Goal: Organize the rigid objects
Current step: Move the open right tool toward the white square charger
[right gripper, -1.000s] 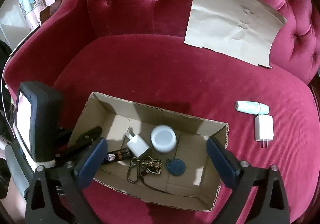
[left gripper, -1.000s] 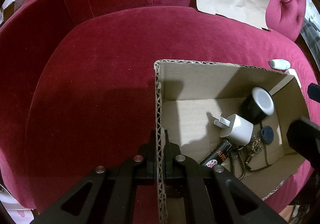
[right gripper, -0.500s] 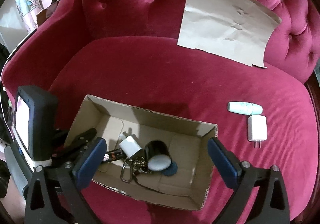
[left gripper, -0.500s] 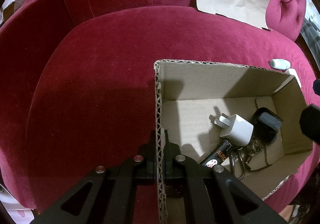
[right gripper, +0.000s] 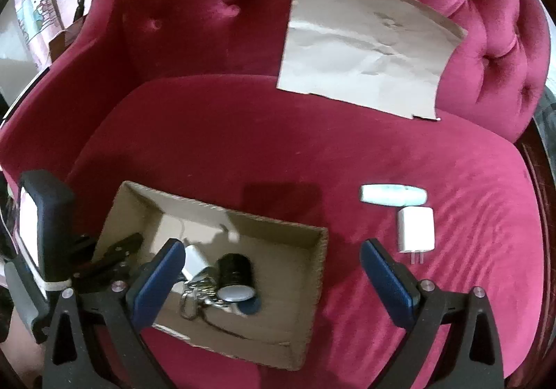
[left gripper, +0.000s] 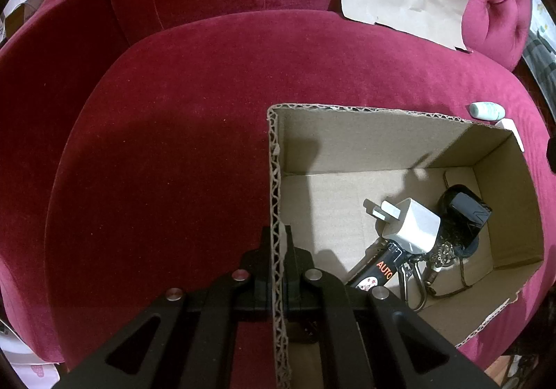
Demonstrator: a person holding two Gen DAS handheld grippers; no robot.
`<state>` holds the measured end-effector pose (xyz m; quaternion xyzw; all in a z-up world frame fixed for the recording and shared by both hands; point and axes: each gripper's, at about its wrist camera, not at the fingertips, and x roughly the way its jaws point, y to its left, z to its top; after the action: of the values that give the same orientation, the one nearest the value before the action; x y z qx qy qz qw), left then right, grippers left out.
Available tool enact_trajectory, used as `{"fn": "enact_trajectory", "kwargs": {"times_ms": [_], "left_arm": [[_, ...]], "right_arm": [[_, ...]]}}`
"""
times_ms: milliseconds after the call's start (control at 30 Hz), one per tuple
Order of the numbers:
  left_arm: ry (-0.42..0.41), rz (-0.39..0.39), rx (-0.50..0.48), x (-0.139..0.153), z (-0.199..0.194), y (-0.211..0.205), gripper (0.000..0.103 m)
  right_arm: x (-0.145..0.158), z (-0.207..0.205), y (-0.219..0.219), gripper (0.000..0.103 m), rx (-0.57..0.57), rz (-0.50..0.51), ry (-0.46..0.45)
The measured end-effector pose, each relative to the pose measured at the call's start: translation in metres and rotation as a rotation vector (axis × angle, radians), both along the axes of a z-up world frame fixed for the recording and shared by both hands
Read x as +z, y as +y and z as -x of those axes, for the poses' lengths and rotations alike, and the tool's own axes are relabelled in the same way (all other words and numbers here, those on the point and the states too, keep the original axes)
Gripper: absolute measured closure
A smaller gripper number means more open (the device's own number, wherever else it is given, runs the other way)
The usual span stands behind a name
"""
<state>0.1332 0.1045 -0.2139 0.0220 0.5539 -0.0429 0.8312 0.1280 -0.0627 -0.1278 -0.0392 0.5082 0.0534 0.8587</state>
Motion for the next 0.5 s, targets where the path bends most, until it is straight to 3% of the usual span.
{"fn": "enact_trajectory", "kwargs": {"times_ms": [500], "left_arm": [[0.000,-0.004,-0.003,0.000,-0.001,-0.001,0.100]], "right_arm": [[0.003,-0.023,-0.060,0.000,-0.058,0.034,0.003]]}}
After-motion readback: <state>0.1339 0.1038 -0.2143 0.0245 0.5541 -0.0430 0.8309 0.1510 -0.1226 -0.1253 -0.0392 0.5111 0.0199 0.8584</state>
